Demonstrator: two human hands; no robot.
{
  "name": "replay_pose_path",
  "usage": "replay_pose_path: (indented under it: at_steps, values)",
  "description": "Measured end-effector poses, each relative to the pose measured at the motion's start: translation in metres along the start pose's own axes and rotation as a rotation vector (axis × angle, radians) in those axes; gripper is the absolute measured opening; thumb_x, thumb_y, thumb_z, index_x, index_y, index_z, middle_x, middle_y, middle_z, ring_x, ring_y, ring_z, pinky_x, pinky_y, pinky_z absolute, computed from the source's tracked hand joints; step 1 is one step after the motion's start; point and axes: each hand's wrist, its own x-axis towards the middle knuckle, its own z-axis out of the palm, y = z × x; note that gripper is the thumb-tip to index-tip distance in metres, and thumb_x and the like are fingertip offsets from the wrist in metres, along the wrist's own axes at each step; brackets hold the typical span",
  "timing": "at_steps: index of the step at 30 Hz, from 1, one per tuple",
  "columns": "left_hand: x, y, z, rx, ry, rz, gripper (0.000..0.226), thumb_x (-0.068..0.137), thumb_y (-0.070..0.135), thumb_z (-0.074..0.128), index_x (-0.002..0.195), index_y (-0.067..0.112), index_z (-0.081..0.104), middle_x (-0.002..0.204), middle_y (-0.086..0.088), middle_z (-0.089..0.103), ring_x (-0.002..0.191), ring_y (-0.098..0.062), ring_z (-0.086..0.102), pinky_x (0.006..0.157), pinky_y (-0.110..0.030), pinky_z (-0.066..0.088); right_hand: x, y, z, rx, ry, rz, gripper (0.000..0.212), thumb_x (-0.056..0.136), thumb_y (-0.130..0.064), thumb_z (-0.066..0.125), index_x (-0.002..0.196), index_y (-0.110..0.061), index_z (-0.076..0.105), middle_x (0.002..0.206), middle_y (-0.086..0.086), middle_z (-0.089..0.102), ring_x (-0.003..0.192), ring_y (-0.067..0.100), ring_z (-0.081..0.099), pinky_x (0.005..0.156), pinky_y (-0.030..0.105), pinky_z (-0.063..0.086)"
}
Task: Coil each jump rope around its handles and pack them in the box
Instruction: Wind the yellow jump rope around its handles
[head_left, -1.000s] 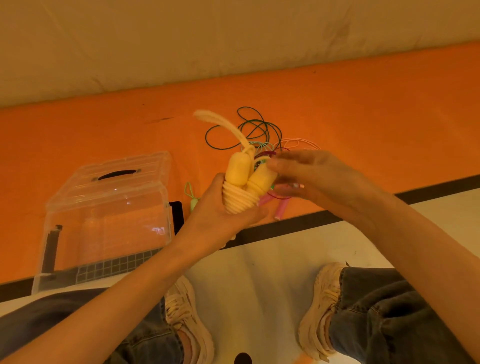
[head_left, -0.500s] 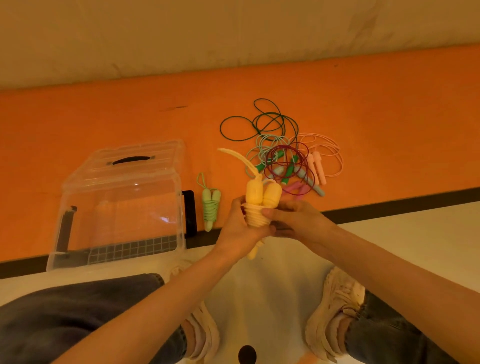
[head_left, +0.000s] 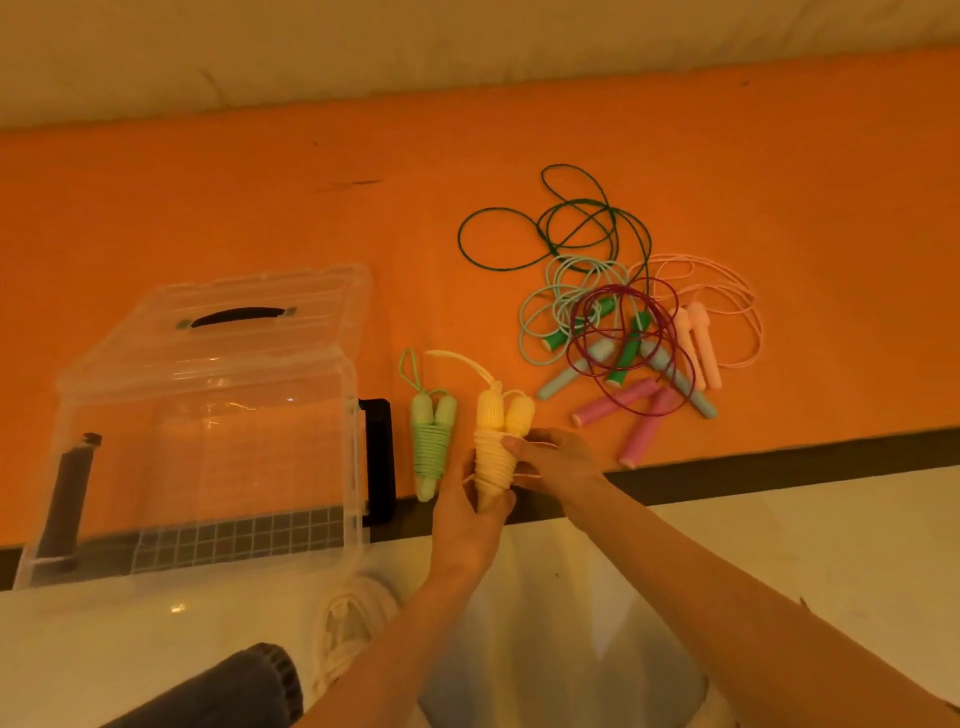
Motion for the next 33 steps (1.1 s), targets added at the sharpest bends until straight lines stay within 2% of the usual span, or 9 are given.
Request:
replay_pose_path:
  at_steps: [2,4,8,15,21,24,26,29,33]
  values:
    - [0.016,-0.012,0.002,0.033,0.009,0.028,0.073,0.084,-0.003,0.065,0.146,0.023,0.036,0.134,0.002,0.053,0.118,-0.011,0.054,0.096,-0.027,0.050,0.025,0.007,0.007,0.028,0.025,0.000,0.037,0.084,-0.014,0.072,0.116,-0.002,0.059,0.106,0.019,0.067,0.089,0.030,0.067,0.079,0.041,0.058]
    - [0.028,-0.024,0.006,0.058,0.041,0.052,0.073,0.086,-0.005,0.061,0.148,0.021,0.032,0.141,0.000,0.046,0.127,-0.013,0.048,0.106,-0.039,0.043,0.045,0.013,0.012,0.035,0.026,0.001,0.035,0.085,-0.016,0.072,0.115,-0.003,0.060,0.102,0.019,0.068,0.084,0.028,0.065,0.080,0.041,0.056]
    - [0.037,-0.037,0.015,0.212,0.128,0.121,0.067,0.091,-0.003,0.054,0.150,0.014,0.027,0.145,-0.001,0.029,0.135,-0.015,0.035,0.114,-0.031,0.030,0.074,0.020,0.022,0.030,0.003,0.005,0.028,0.086,-0.015,0.070,0.112,-0.005,0.062,0.098,0.016,0.068,0.082,0.025,0.064,0.079,0.038,0.055]
    - [0.049,-0.058,0.018,0.252,0.121,0.105,0.066,0.094,0.001,0.052,0.151,0.013,0.022,0.149,0.004,0.020,0.135,-0.009,0.029,0.094,0.007,0.020,0.102,0.028,0.037,-0.018,0.001,-0.074,0.032,0.083,-0.014,0.073,0.113,-0.006,0.066,0.103,0.012,0.069,0.098,0.027,0.066,0.087,0.042,0.055]
    - [0.055,-0.063,0.016,0.235,0.121,0.100,0.067,0.094,0.003,0.053,0.152,0.016,0.021,0.150,0.007,0.018,0.136,-0.003,0.023,0.093,0.010,0.013,0.111,0.033,0.042,-0.064,0.084,-0.105,0.017,0.084,-0.018,0.071,0.100,-0.012,0.070,0.101,0.009,0.071,0.099,0.026,0.066,0.091,0.046,0.053]
    - [0.052,-0.064,0.016,0.230,0.113,0.115,0.065,0.093,0.002,0.054,0.150,0.015,0.025,0.147,0.005,0.022,0.134,-0.004,0.028,0.094,0.008,0.017,0.106,0.035,0.042,-0.083,0.082,-0.079,0.017,0.085,-0.016,0.071,0.099,-0.007,0.070,0.097,0.013,0.071,0.091,0.028,0.067,0.085,0.050,0.055]
    - [0.049,-0.065,0.015,0.223,0.111,0.115,0.065,0.093,0.001,0.054,0.150,0.015,0.026,0.145,0.006,0.024,0.133,-0.004,0.030,0.094,0.008,0.019,0.104,0.037,0.040,-0.067,0.060,-0.052,0.021,0.086,-0.014,0.069,0.104,-0.003,0.069,0.096,0.014,0.069,0.086,0.028,0.066,0.079,0.044,0.058]
    - [0.048,-0.065,0.014,0.225,0.115,0.119,0.066,0.092,0.000,0.055,0.149,0.017,0.026,0.143,0.007,0.025,0.132,-0.004,0.030,0.094,0.008,0.018,0.101,0.036,0.039,-0.051,0.027,-0.027,0.021,0.087,-0.012,0.068,0.107,-0.004,0.066,0.094,0.013,0.065,0.079,0.022,0.065,0.062,0.026,0.058]
    - [0.047,-0.062,0.011,0.238,0.130,0.121,0.068,0.091,-0.001,0.055,0.150,0.016,0.027,0.145,0.004,0.026,0.130,0.000,0.029,0.097,0.006,0.017,0.099,0.034,0.038,-0.138,0.016,-0.040,0.026,0.089,-0.016,0.066,0.111,-0.002,0.065,0.097,0.014,0.066,0.085,0.024,0.063,0.079,0.038,0.056]
